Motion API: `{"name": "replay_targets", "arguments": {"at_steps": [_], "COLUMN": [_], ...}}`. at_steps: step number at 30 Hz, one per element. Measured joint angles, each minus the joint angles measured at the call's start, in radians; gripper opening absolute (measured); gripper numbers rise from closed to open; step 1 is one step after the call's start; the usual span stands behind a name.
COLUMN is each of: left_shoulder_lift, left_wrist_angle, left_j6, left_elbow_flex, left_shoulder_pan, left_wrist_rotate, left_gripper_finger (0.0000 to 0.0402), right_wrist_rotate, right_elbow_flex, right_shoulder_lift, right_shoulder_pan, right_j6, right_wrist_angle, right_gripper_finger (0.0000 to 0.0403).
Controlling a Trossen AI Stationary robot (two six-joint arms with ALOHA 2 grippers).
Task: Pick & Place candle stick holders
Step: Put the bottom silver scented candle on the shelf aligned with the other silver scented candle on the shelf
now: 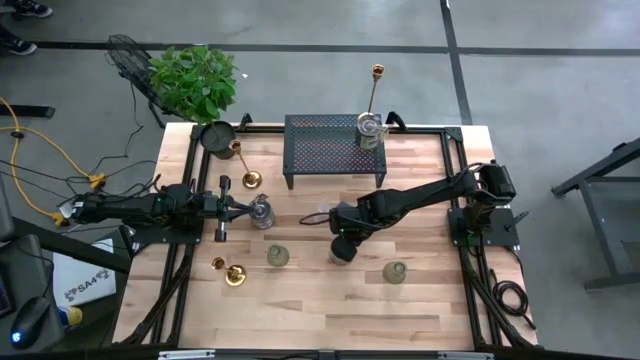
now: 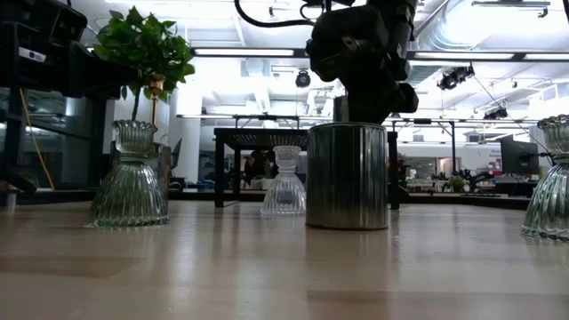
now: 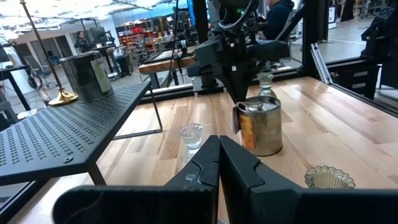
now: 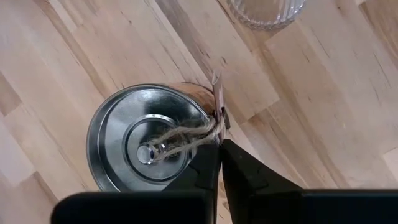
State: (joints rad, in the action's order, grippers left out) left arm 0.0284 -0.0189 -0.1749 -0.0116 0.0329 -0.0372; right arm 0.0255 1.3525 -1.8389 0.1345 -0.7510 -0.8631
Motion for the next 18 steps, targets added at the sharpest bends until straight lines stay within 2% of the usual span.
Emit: {"name": "replay_targets", "arguments": {"at_steps": [18], "left_shoulder_lift": [0.0], "left_wrist_angle": [0.0], "left_j6": [0.0], "left_elbow_flex": [0.0], "left_shoulder_pan": [0.0], "left_wrist_rotate": [0.0], "left_gripper_finger": [0.0], "right_wrist_rotate": [-0.006], "right_elbow_flex": [-0.003], "right_shoulder_lift": [0.054], "right_shoulder_pan": [0.003], "right_j6": [0.062], "right_wrist_angle": [-0.036], "right_gripper_finger": [0.0004]}}
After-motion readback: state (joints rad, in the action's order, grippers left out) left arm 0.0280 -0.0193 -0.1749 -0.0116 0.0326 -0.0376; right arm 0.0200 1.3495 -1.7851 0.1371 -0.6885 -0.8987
